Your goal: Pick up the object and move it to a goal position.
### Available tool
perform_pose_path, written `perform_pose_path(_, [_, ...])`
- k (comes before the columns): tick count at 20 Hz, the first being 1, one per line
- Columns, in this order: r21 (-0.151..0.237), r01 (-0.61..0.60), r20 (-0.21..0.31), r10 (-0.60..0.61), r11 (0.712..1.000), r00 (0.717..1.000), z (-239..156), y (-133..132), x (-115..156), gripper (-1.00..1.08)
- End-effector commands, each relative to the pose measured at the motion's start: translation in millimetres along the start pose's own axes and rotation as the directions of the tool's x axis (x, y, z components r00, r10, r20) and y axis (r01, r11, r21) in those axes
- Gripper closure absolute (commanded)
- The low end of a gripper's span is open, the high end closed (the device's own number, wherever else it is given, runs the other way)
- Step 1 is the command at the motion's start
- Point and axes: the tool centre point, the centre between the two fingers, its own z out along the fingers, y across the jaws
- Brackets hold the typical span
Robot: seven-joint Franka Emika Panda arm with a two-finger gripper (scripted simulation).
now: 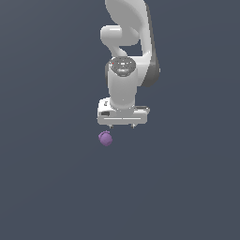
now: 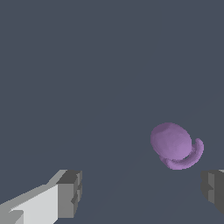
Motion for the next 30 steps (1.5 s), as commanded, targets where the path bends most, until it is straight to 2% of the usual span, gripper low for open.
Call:
perform_pose_path(1, [0.000, 0.000, 0.000, 0.000, 1.000, 1.000, 0, 0, 0, -0.92])
perform_pose_path(12, [0.003, 0.039, -0.030, -0.038, 0.999, 0.999, -13, 0, 4, -0.92])
perform_pose_path(20, [0.002, 0.050, -0.030, -0.050, 0.999, 0.998, -11, 2, 4, -0.92])
perform_pose_path(30, [-0.005, 0.157, -0.029, -0.157, 0.988, 0.987, 6, 20, 3, -0.92])
